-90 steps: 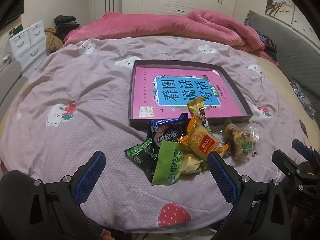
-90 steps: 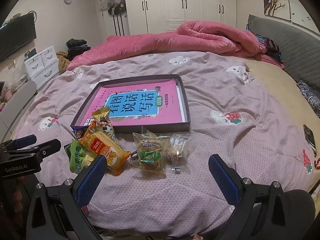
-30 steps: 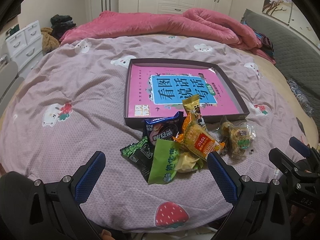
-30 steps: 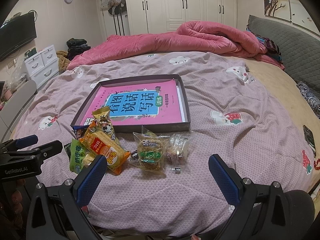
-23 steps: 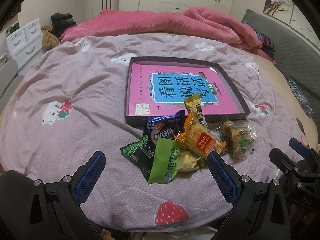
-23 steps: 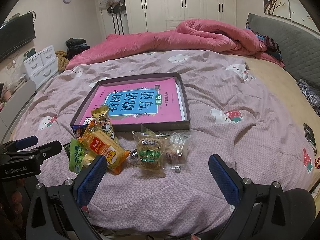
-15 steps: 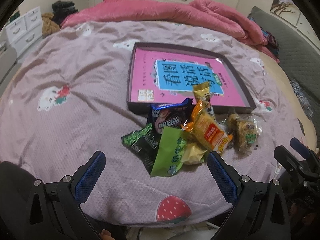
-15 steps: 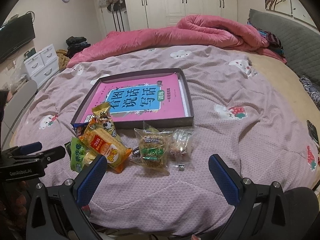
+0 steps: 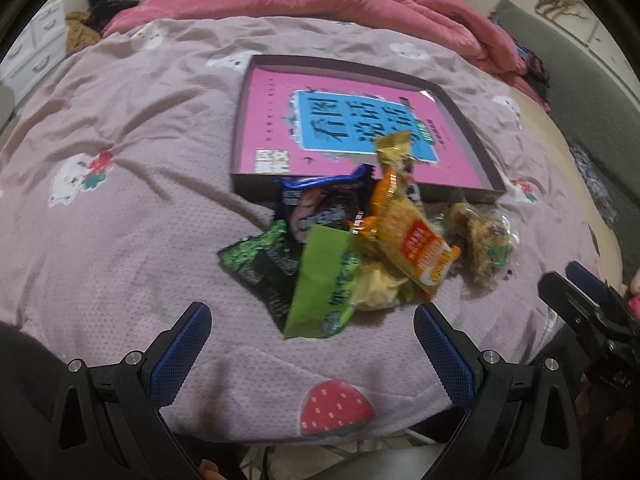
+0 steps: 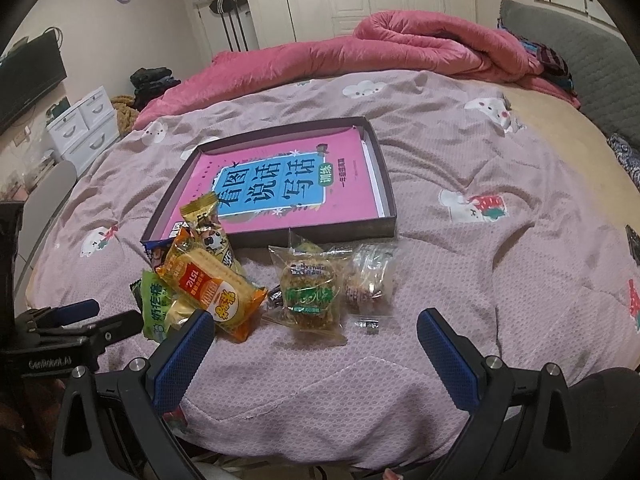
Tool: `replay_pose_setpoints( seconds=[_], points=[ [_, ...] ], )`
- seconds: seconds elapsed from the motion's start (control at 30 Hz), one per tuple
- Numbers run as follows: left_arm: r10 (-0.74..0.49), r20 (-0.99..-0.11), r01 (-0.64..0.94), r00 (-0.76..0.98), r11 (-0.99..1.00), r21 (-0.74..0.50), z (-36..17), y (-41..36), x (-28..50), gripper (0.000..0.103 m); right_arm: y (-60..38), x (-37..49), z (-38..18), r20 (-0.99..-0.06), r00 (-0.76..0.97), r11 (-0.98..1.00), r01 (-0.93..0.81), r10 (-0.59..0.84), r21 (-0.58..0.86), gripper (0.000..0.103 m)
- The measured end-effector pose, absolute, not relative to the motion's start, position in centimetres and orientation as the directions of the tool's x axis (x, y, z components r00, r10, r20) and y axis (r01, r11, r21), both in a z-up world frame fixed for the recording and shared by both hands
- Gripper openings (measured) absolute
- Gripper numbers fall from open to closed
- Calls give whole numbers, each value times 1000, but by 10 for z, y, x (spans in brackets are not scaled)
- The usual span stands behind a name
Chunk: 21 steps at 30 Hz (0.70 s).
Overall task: Organize snacks
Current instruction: 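Grasp the orange-yellow chip bag with the left tool while the right tool grasps the clear pastry bag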
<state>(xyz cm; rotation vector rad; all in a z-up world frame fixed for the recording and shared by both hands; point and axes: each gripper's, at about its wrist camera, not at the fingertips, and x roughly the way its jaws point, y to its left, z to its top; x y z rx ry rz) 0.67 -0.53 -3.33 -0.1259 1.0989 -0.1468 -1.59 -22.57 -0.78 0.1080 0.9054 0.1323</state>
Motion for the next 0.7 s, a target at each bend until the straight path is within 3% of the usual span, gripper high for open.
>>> replay_pose_setpoints(
  seconds=[0.53, 0.7],
  points=[
    [-276, -824, 148, 495, 961, -233, -24, -19, 21, 94, -230, 6, -28, -807, 549, 973, -60, 220, 225, 102],
    [-290, -816, 171, 499, 957, -236, -21, -22, 31, 94, -226, 14, -33, -812, 536, 971, -75, 230, 226, 92]
  ],
)
